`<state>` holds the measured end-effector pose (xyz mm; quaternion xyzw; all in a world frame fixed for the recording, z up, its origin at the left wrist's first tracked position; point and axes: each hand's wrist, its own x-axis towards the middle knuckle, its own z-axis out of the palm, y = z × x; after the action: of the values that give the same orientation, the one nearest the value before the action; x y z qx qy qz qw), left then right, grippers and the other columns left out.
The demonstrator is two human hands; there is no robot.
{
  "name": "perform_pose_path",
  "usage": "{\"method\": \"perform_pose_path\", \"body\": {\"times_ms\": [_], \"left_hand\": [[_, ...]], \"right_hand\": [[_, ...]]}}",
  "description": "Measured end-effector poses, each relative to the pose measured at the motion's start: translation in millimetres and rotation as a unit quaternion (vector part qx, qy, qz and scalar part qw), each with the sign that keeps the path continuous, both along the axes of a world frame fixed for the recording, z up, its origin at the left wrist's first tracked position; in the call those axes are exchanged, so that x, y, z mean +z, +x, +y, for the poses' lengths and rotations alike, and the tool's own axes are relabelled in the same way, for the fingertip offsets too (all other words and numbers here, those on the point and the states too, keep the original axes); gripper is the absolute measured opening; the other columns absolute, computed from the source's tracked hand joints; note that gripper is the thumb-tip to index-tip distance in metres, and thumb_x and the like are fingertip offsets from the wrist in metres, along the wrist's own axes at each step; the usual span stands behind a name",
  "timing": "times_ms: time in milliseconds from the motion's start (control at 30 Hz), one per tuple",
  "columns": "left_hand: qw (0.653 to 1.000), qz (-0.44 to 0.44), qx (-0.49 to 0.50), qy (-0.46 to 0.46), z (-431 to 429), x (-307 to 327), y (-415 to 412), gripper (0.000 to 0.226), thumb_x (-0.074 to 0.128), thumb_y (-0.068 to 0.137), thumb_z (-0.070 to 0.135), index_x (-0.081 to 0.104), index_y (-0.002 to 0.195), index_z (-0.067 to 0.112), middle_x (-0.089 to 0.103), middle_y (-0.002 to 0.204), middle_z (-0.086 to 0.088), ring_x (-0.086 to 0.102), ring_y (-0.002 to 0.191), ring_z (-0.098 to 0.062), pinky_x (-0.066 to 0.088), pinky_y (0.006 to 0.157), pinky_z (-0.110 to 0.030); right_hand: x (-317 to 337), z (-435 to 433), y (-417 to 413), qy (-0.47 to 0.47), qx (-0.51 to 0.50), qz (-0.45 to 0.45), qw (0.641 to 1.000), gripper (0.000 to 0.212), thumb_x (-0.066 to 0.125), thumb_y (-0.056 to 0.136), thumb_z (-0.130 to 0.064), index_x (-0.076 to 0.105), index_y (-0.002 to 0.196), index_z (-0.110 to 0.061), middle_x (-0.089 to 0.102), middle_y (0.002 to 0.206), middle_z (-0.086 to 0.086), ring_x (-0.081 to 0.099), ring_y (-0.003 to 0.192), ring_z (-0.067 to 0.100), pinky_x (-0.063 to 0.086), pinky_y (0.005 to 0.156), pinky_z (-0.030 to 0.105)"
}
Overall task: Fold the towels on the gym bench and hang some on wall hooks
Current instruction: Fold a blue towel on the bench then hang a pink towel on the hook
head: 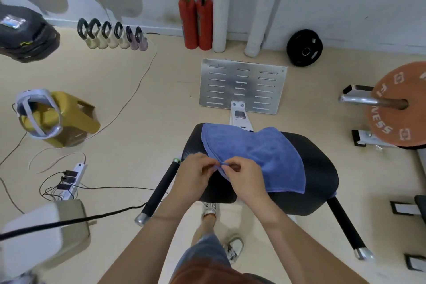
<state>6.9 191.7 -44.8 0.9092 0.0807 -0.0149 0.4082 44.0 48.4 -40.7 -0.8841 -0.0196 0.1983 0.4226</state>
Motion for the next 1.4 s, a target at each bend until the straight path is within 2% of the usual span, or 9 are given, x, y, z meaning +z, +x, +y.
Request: {"method": "perform_pose_path", "body": {"times_ms": [133, 400, 600, 767, 933, 1033, 1233, 1333, 1400], "left_hand": [[0.983, -0.078, -0.100, 0.134, 9.8, 5.7, 14.9, 0.018, 0.058, 0.080, 0.012, 0.075, 0.085, 0.014, 0.057, 0.083, 0.003, 0.054, 0.078, -0.022, 0.033, 0.069, -0.014], [0.988, 0.024, -0.084, 0.129, 4.7, 31.6, 36.1, 0.012, 0.062, 0.086, 0.023, 0.068, 0.096, 0.023, 0.068, 0.085, 0.003, 0.054, 0.079, -0.014, 0.035, 0.065, -0.019], [0.983, -0.016, -0.146, 0.106, 4.2, 47.1, 47.0, 0.016, 0.061, 0.088, 0.019, 0.073, 0.093, 0.027, 0.067, 0.074, 0.009, 0.049, 0.069, -0.008, 0.028, 0.059, -0.007], [0.985, -0.005, -0.155, 0.074, 10.5, 48.4, 55.9, 0.005, 0.069, 0.082, 0.018, 0.072, 0.082, 0.021, 0.061, 0.072, 0.012, 0.051, 0.067, -0.008, 0.033, 0.060, -0.008], [0.996, -0.006, -0.091, 0.020, 26.4, 37.2, 45.9, 0.012, 0.080, 0.071, 0.012, 0.072, 0.075, 0.020, 0.062, 0.079, 0.012, 0.057, 0.070, -0.009, 0.042, 0.066, -0.011], [0.998, 0.022, -0.055, -0.034, 28.2, 36.0, 39.3, 0.024, 0.081, 0.070, 0.009, 0.068, 0.070, 0.029, 0.067, 0.078, 0.011, 0.060, 0.071, -0.013, 0.049, 0.067, -0.021], [0.980, 0.025, 0.072, -0.185, 36.4, 58.2, 46.4, 0.017, 0.069, 0.078, -0.006, 0.070, 0.075, 0.011, 0.071, 0.074, -0.001, 0.061, 0.051, -0.014, 0.045, 0.051, -0.017], [0.975, -0.012, 0.120, -0.188, 50.0, 65.0, 65.8, 0.021, 0.066, 0.076, -0.011, 0.066, 0.073, 0.010, 0.069, 0.073, -0.005, 0.061, 0.054, -0.013, 0.047, 0.054, -0.024], [0.978, -0.017, 0.109, -0.177, 53.9, 67.4, 80.3, 0.026, 0.066, 0.075, -0.012, 0.065, 0.072, 0.013, 0.067, 0.067, 0.005, 0.060, 0.061, -0.012, 0.051, 0.065, -0.029]], "right_hand": [[11.8, 2.9, 3.5, 0.006, 0.001, -0.032, 0.999, 0.014, 0.063, 0.090, -0.023, 0.073, 0.086, -0.016, 0.072, 0.080, -0.002, 0.064, 0.075, 0.012, 0.053, 0.071, 0.031], [31.4, 3.1, 7.9, -0.022, 0.035, -0.073, 0.996, 0.021, 0.055, 0.095, -0.016, 0.072, 0.107, -0.013, 0.071, 0.105, 0.003, 0.061, 0.096, 0.017, 0.049, 0.087, 0.028], [39.9, -7.0, 24.7, 0.051, -0.031, -0.012, 0.998, 0.005, 0.071, 0.085, -0.020, 0.075, 0.084, -0.018, 0.071, 0.074, -0.010, 0.067, 0.074, 0.006, 0.055, 0.081, 0.030], [29.7, -20.7, 33.6, 0.092, -0.031, 0.035, 0.995, 0.013, 0.078, 0.077, -0.024, 0.068, 0.085, -0.021, 0.070, 0.083, -0.008, 0.065, 0.080, 0.005, 0.053, 0.074, 0.017], [-14.7, -84.0, 26.8, -0.238, 0.092, 0.055, 0.965, 0.040, 0.066, 0.085, -0.029, 0.055, 0.123, -0.037, 0.048, 0.130, -0.005, 0.046, 0.122, 0.021, 0.045, 0.097, 0.041], [-25.0, -104.4, 20.9, -0.312, 0.083, 0.019, 0.946, 0.045, 0.063, 0.084, -0.020, 0.051, 0.125, -0.034, 0.040, 0.133, -0.004, 0.034, 0.126, 0.020, 0.038, 0.098, 0.041], [-16.4, -126.4, 30.7, -0.263, -0.120, 0.023, 0.957, 0.047, 0.054, 0.083, -0.002, 0.052, 0.127, -0.015, 0.048, 0.125, 0.014, 0.050, 0.107, 0.034, 0.043, 0.082, 0.036], [12.0, -140.0, 62.8, -0.100, -0.227, 0.156, 0.956, 0.026, 0.054, 0.088, -0.005, 0.060, 0.113, -0.008, 0.063, 0.088, 0.016, 0.065, 0.058, 0.020, 0.043, 0.048, 0.017], [32.2, -141.4, 88.1, -0.012, -0.268, 0.172, 0.948, 0.016, 0.051, 0.091, -0.002, 0.062, 0.102, -0.007, 0.060, 0.071, 0.015, 0.052, 0.030, 0.007, 0.033, 0.030, 0.013]]}}
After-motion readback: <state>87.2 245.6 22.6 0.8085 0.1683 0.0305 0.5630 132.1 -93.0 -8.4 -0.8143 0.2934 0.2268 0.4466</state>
